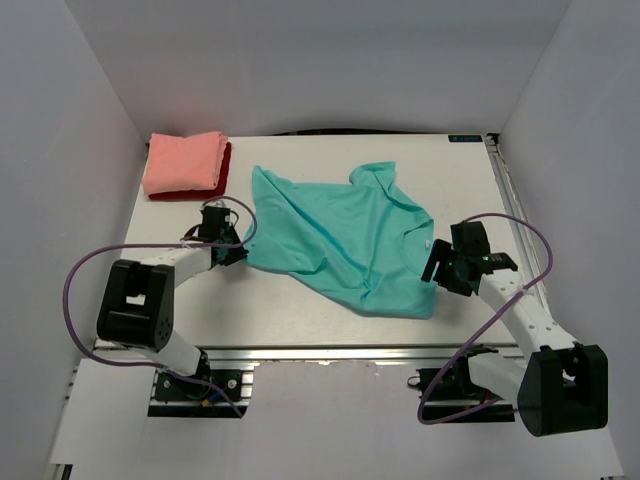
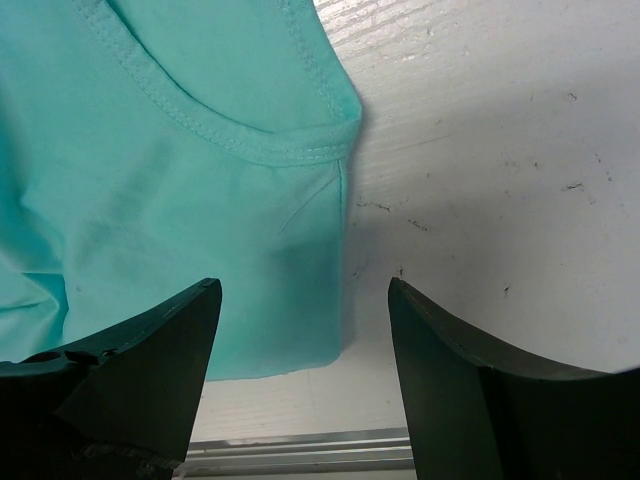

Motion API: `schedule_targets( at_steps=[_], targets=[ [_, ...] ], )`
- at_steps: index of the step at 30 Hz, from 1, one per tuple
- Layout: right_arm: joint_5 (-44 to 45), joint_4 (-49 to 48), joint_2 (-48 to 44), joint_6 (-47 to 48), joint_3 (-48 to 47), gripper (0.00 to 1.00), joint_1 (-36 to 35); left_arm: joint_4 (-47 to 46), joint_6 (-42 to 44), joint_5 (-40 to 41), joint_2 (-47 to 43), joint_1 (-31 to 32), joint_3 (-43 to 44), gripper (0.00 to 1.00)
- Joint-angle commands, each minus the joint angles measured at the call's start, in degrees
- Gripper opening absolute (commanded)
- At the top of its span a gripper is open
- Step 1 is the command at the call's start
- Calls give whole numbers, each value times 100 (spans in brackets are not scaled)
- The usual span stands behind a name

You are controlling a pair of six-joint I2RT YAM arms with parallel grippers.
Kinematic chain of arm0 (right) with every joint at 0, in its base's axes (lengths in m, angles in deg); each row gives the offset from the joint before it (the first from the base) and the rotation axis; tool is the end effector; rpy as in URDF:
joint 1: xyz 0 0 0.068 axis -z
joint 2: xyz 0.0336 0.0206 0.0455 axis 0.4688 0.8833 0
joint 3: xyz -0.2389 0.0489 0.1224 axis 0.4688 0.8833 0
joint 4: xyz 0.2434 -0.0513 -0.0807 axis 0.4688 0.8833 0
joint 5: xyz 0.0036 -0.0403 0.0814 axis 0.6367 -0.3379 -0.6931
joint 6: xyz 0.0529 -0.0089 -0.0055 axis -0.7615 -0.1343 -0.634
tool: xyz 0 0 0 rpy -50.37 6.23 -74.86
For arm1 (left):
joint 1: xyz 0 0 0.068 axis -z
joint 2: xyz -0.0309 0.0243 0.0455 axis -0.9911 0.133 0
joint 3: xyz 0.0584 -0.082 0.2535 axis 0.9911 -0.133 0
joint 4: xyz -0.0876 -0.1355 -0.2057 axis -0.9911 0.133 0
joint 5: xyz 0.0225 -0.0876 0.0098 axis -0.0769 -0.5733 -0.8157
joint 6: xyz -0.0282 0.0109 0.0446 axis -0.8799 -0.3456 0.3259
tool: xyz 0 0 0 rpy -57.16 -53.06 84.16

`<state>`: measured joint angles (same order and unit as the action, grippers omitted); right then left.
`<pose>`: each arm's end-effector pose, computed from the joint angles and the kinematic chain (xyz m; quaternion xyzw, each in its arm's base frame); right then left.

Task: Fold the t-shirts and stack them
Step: Flatten out the tshirt

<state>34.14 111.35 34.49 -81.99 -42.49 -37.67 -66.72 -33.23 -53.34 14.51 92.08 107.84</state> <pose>0.2014 0.0309 0.2082 0.1528 0.9460 0.0416 0.2828 0.2847 -0.0474 0.1535 -0.1847 0.9362 -0.0861 0.2862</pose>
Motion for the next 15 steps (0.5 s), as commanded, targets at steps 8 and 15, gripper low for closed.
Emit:
schedule_targets(
  at_steps=[8, 15],
  targets=[
    [-46, -48, -41, 80, -72, 74, 75, -72, -68, -36, -123, 57, 34, 0],
    [-231, 93, -111, 27, -116, 74, 84, 1194, 204, 1352, -1089, 57, 666, 0]
  ],
)
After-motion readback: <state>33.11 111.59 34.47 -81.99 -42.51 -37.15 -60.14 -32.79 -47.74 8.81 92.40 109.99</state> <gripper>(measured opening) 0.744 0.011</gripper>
